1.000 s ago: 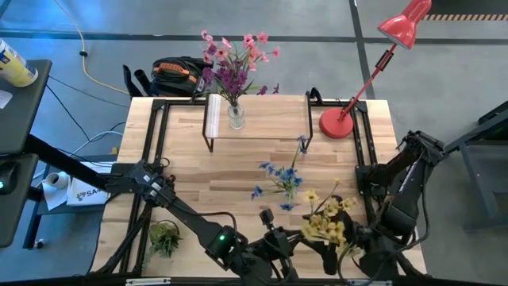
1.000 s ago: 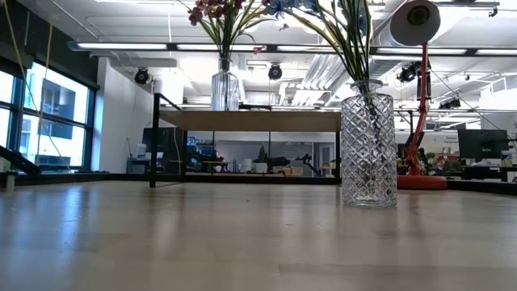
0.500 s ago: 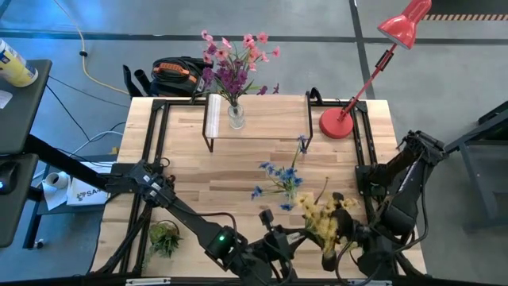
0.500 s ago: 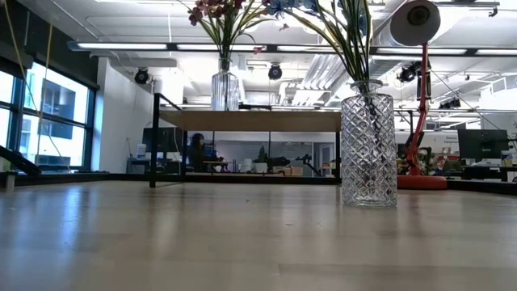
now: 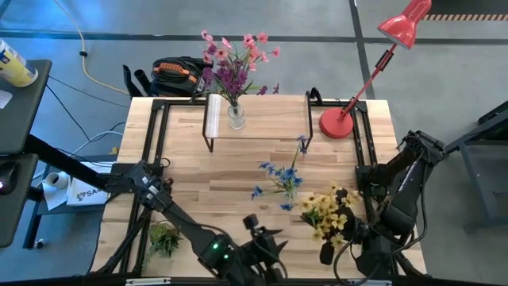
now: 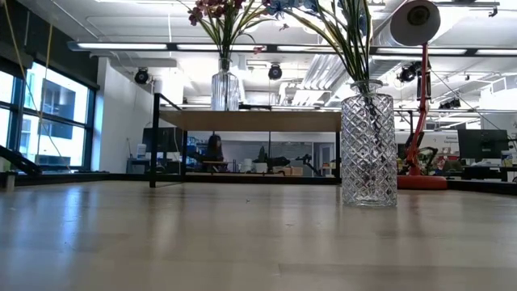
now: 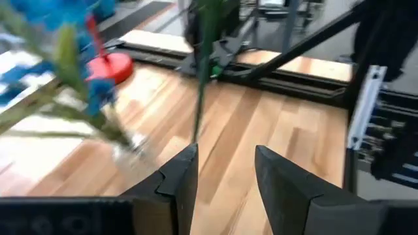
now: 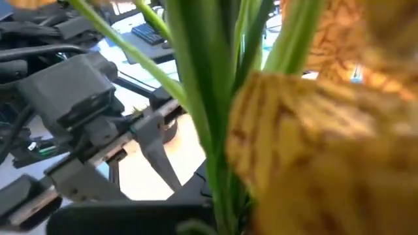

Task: Pick and place flowers into a vace then onto a shelf
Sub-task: Put the yellow flowers into the transparent vase

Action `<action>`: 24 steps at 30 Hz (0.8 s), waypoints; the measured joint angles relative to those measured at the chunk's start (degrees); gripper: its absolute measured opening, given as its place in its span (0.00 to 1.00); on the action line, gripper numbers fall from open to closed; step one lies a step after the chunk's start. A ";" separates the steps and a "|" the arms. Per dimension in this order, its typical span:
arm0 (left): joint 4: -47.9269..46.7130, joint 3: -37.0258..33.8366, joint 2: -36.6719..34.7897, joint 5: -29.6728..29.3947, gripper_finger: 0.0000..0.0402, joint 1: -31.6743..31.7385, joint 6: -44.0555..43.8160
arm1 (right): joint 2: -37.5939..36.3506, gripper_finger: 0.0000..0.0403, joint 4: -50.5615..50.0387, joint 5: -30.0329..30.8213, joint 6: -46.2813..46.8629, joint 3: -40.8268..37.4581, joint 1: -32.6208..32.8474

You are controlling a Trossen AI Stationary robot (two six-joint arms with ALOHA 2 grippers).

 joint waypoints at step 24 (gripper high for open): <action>-28.42 0.00 0.00 3.81 0.28 -1.98 -30.54 | 0.00 0.01 -13.80 -9.16 9.68 0.00 1.07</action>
